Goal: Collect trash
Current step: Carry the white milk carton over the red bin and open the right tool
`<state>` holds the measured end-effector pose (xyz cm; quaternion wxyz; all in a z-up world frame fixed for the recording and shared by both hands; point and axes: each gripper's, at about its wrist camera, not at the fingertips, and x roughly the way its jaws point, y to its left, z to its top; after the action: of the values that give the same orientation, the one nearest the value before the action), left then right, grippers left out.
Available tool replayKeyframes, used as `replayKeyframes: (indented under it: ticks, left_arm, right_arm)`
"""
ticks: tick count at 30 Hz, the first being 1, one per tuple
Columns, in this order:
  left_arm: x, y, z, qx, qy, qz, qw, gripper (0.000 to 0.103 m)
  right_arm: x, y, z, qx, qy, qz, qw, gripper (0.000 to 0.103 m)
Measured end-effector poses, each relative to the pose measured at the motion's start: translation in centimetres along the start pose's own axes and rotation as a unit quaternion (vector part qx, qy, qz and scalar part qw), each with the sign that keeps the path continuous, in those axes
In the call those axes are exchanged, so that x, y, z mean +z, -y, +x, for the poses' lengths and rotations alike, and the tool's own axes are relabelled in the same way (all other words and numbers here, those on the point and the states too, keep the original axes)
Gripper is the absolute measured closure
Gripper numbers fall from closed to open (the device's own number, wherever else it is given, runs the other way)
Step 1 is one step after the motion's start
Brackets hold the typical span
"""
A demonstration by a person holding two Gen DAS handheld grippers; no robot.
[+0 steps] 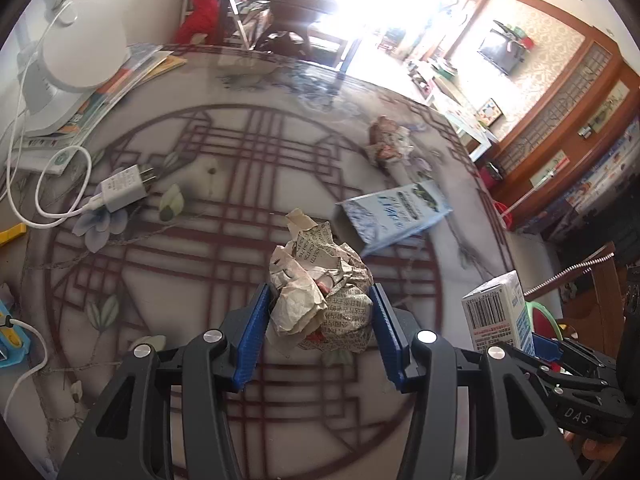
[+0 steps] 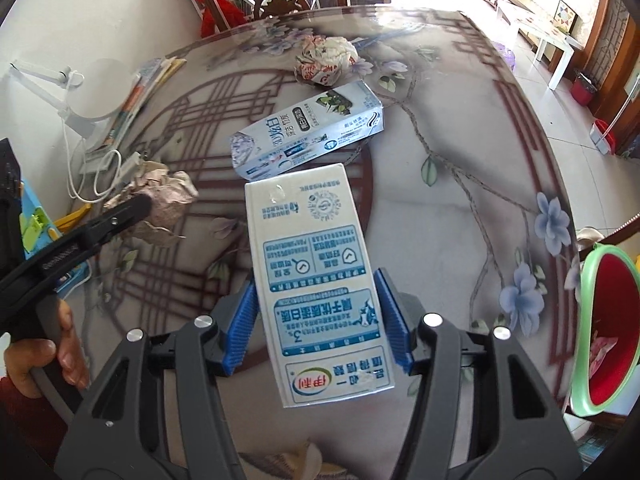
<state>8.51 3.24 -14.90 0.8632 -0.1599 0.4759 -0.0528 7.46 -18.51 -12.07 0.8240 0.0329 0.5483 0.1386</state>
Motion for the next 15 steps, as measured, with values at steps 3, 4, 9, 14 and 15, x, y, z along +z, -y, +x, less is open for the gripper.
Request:
replayKeyframes:
  ticks: [3, 4, 9, 14, 15]
  left_arm:
    - [-0.5, 1.4, -0.6, -0.013, 0.001, 0.016, 0.9998, 0.056]
    - [-0.8, 1.8, -0.7, -0.017, 0.000, 0.022, 0.9996, 0.056]
    - [-1.6, 3.6, -1.1, -0.036, -0.010, 0.028, 0.9989, 0.056]
    - [-2.5, 6.2, -1.4, -0.058, -0.019, 0.058, 0.9964, 0.056]
    - [-2.7, 6.8, -1.5, -0.062, -0.021, 0.065, 0.9957, 0.056]
  right_arm:
    - [-0.9, 0.1, -1.5, -0.002, 0.012, 0.008, 1.000, 0.048]
    - [-1.3, 0.1, -2.2, -0.004, 0.017, 0.012, 1.000, 0.048]
    - [-3.0, 0.9, -4.3, -0.015, 0.030, 0.030, 0.999, 0.048]
    - [-4.8, 2.4, -6.1, -0.030, 0.043, 0.060, 0.997, 0.048]
    - [-5.2, 2.8, -6.3, -0.033, 0.045, 0.066, 0.996, 0.048]
